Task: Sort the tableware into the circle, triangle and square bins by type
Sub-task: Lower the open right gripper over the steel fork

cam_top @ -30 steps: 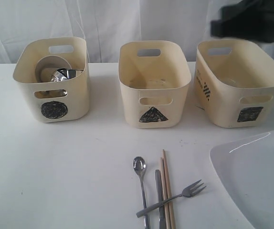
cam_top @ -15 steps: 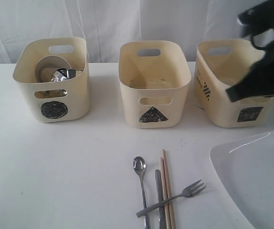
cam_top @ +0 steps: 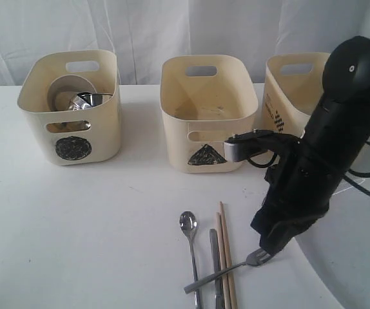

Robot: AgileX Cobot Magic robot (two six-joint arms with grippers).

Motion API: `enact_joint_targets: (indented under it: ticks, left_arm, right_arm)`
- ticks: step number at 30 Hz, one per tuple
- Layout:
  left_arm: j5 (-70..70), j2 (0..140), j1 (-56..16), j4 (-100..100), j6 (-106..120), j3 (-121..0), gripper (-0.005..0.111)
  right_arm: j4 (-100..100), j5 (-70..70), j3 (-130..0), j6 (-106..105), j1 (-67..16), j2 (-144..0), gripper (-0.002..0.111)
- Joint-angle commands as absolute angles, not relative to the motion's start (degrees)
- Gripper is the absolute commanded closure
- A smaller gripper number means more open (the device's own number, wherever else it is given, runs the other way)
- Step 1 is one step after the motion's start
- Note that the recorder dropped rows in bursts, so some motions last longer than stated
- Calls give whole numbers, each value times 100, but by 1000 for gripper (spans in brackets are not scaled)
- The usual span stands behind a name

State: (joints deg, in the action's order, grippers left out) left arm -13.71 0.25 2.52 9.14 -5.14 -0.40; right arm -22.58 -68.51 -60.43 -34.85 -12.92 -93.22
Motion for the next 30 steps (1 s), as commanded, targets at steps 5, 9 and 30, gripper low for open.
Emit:
enact_joint_targets:
  ticks: [5,9,30]
  left_arm:
    - [-1305,0,207,954,-523,0,107]
    - [-1315,0,207,954,-523,0,107]
    - [-1326,0,207,954,-523,0,107]
  right_arm:
    - [-2289,-5895,-6091,-3582,-1421,-9359,108]
    - [-2770,-5797,-6091,-3582,-1421,-9376,100]
    - [-4853,-5669,-6887,-7591,-1555,-9504,57]
